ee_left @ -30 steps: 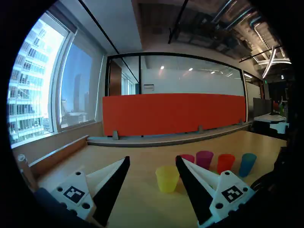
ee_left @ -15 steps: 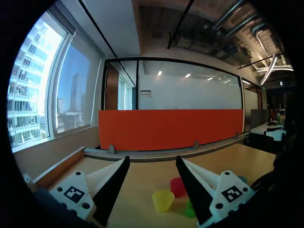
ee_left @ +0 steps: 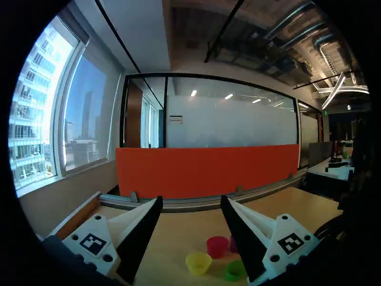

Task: Pour water

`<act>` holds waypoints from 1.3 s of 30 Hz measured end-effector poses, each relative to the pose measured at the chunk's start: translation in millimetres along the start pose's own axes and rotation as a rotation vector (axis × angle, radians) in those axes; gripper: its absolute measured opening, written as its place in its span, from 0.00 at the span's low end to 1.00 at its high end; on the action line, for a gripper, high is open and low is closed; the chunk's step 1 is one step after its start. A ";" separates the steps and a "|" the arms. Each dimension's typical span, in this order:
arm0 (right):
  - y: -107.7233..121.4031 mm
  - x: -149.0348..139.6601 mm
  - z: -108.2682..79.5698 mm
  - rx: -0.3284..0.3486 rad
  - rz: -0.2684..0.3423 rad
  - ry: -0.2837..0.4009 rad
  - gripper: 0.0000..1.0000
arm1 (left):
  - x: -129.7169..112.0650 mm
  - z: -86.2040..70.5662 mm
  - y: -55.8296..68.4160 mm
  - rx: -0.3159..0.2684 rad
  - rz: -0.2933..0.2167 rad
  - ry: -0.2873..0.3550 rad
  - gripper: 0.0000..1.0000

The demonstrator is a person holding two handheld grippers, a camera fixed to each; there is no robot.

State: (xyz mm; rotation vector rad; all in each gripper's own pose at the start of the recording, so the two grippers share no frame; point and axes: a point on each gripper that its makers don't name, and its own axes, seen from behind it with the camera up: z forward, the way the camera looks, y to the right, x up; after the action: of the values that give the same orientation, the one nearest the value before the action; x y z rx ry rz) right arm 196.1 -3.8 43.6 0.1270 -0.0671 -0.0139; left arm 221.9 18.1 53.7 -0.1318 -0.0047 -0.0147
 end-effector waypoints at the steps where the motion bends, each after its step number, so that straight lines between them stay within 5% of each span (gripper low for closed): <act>1: -0.6 3.4 0.1 0.002 0.001 0.002 0.99 | 0.3 0.6 1.0 -0.004 -0.002 -0.008 0.90; 11: -8.3 15.2 0.6 0.050 -0.001 0.008 0.99 | -3.5 3.7 11.4 -0.062 -0.025 -0.046 0.89; 29: -67.6 21.8 -15.5 0.367 0.002 -0.002 0.99 | -7.4 -1.5 57.5 -0.302 0.027 -0.083 0.90; 39: -88.4 29.2 -23.3 0.465 -0.003 0.008 1.00 | 1.8 -6.6 76.8 -0.410 -0.008 -0.070 0.90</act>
State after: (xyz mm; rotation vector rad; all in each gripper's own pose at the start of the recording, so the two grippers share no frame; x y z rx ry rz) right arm 226.0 -89.0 11.2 0.5919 -0.0612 -0.0006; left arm 224.9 93.3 37.1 -0.5418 -0.0725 -0.0189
